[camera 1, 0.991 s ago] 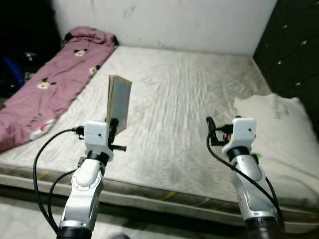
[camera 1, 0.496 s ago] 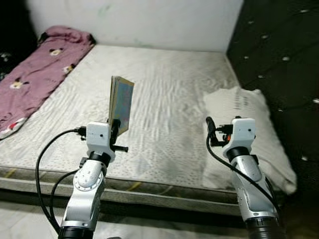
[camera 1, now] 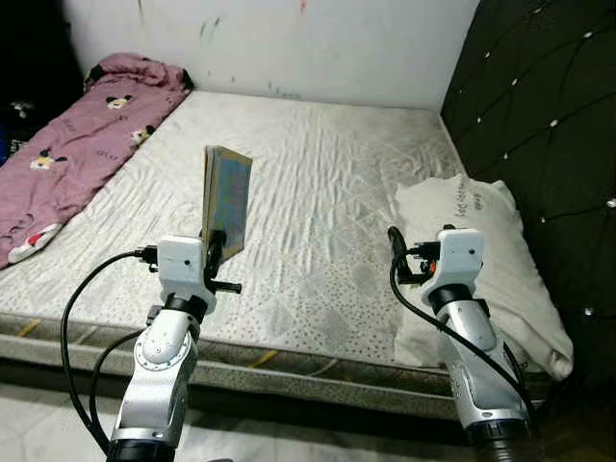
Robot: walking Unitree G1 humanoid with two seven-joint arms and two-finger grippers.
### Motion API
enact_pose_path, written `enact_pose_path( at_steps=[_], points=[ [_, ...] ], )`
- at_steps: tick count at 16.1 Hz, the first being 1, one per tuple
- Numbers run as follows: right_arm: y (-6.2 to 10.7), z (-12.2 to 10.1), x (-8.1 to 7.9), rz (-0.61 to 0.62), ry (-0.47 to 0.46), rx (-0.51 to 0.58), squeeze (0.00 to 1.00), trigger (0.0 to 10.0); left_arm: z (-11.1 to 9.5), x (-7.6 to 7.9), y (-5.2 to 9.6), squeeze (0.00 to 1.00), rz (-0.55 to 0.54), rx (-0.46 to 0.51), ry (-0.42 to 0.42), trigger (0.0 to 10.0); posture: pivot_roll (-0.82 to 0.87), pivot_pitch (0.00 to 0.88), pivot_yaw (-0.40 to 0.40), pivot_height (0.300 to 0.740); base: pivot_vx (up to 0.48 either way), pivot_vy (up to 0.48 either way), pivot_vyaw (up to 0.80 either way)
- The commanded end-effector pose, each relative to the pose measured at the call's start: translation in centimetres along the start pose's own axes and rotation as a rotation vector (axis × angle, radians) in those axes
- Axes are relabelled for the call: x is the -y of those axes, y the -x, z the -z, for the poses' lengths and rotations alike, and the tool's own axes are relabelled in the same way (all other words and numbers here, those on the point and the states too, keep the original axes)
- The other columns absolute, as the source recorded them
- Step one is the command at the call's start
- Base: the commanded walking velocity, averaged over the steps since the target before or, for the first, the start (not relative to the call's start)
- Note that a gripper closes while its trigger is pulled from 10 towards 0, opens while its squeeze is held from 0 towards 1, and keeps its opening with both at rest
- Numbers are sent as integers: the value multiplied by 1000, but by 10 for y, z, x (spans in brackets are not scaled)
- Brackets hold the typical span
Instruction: Clean up the room
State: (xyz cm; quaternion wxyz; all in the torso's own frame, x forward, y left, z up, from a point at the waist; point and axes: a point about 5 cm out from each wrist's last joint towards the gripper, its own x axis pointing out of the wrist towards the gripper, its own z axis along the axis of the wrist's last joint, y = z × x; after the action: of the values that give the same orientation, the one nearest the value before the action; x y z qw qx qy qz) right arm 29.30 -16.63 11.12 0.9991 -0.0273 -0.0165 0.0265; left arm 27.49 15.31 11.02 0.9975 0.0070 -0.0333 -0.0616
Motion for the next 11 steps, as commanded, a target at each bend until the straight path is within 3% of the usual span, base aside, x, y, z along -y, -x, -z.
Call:
enact_pose_path(
  at_steps=[1,3,6,11],
  points=[
    [-2,-4,1,-1,7,12,0,10000,-14,0,-3,0,13,70,-6,10000,31,0,-13,740,274,0,0],
    [-2,-4,1,1,4,12,0,10000,-15,0,-3,0,13,70,-4,10000,31,0,-13,740,272,0,0],
    [-3,-4,1,1,2,12,0,10000,-14,0,-4,0,12,67,-2,10000,30,0,-13,740,265,0,-702],
    [-3,-4,1,1,2,11,0,10000,-13,-1,-4,0,5,55,-10,10000,31,0,-13,740,0,0,-171]
  ],
)
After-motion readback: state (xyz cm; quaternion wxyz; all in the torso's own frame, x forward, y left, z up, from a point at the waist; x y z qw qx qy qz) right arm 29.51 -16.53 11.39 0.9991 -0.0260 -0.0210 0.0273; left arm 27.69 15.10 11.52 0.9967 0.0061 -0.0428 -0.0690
